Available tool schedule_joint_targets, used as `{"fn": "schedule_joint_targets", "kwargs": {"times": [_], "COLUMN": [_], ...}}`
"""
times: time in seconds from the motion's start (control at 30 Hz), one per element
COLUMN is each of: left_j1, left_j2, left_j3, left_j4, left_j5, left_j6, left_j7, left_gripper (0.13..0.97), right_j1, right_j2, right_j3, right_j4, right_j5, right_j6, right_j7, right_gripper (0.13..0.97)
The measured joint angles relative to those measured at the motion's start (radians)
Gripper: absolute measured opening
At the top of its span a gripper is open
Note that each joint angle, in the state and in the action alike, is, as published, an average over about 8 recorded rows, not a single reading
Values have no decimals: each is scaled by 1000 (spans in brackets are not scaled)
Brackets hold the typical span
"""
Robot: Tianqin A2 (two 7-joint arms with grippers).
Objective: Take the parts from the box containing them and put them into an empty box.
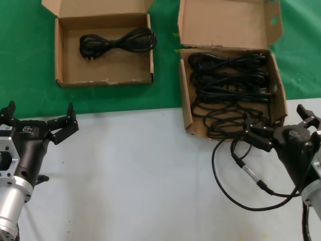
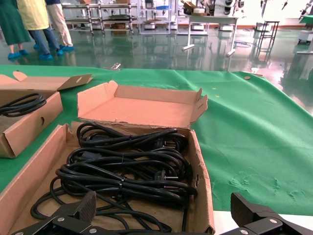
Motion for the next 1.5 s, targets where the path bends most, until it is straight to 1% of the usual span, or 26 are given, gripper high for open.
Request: {"fn": "schedule_joint_targets", "kwargs": {"times": [1.5], "left_j1": [0], "left_j2": [0], "left_j3": [0], "left_j4": [0], "left_j5": [0], "left_j6": [0], "left_j7": [0], "left_gripper": [966], "right_j1": [0], "right_j2": [0], "right_j3": [0], "right_j4": [0], "right_j5": [0], "right_j6": [0], "right_j7": [0], "right_gripper": [966]}}
